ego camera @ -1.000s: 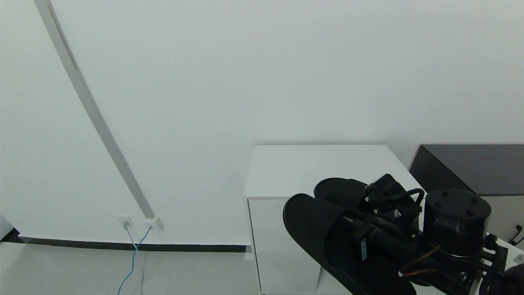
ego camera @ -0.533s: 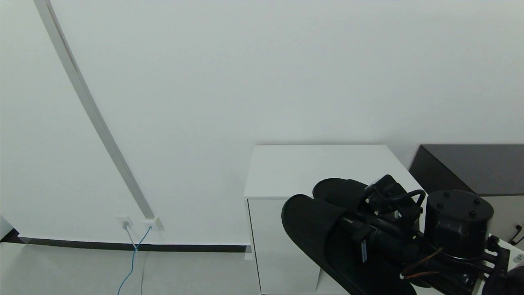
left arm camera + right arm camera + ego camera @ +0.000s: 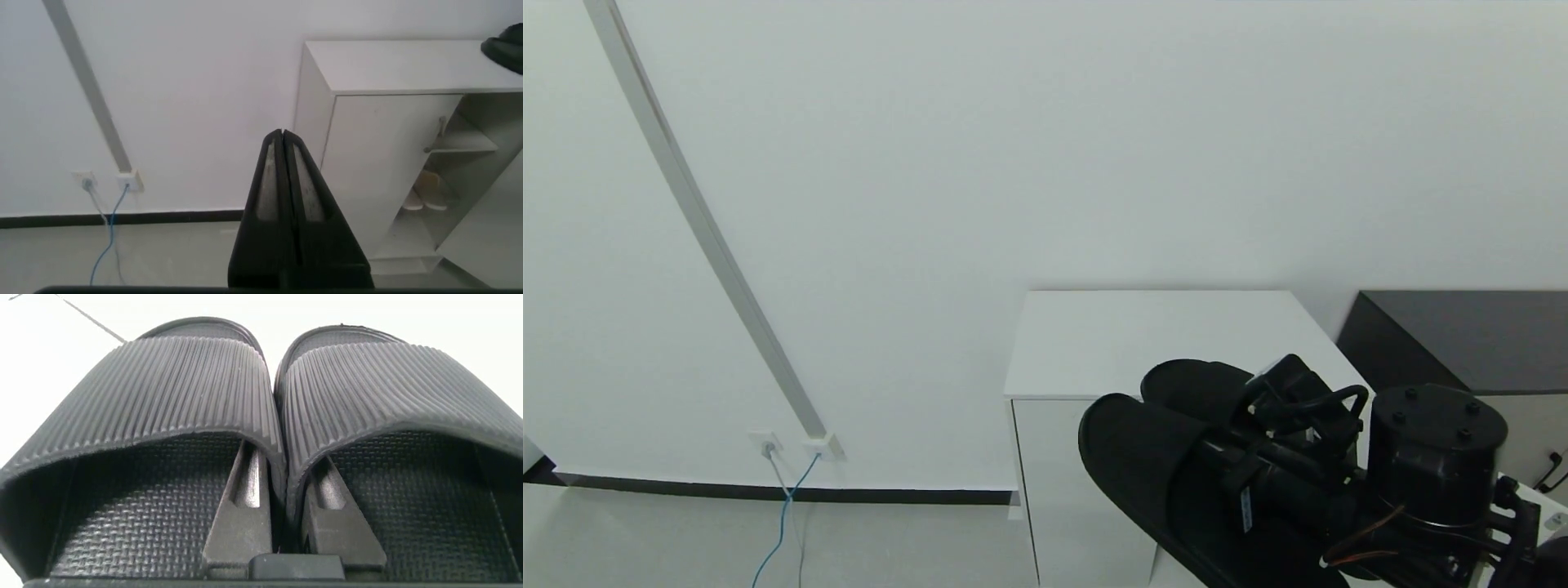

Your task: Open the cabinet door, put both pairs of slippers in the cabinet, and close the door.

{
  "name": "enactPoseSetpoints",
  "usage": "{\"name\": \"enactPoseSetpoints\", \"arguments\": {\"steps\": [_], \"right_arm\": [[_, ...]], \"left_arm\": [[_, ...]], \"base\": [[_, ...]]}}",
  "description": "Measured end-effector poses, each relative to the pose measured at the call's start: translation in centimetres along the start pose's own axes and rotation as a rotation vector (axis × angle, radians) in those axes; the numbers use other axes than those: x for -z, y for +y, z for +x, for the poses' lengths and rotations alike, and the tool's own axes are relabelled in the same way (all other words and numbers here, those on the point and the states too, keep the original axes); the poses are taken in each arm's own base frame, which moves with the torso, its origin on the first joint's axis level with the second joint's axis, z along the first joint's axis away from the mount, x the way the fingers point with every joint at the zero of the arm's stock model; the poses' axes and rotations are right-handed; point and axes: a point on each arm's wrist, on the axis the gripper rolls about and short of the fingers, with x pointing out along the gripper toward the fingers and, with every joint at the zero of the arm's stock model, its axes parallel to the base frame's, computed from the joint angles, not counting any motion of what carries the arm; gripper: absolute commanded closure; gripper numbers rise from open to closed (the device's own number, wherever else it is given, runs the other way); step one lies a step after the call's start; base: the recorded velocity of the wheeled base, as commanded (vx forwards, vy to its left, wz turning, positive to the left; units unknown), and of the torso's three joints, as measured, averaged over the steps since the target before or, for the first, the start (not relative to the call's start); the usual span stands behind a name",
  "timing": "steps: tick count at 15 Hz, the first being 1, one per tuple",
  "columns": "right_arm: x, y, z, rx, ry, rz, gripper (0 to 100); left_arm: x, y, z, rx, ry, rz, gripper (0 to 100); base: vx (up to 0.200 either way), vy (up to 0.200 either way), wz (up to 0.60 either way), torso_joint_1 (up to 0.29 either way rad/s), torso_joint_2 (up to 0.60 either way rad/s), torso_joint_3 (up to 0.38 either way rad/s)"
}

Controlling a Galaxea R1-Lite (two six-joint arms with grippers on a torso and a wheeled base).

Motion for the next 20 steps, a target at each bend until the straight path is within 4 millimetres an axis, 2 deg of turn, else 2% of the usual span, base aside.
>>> {"name": "enactPoseSetpoints", "arguments": {"steps": [6, 20], "right_arm": [[0.0, -0.09, -0.02, 0.003, 0.0, 0.003, 100], [0.13, -0.62, 0.05, 0.021, 0.006, 0.018, 100]], "left_arm": [[-0.02, 0.0, 0.0, -0.001, -0.001, 0.0, 100], [-0.02, 0.0, 0.0, -0.001, -0.001, -0.001, 100]], "base": [[0.0, -0.2, 0.0, 0.002, 0.0, 0.004], [0.0, 0.0, 0.0, 0.0, 0.0, 0.0]]}}
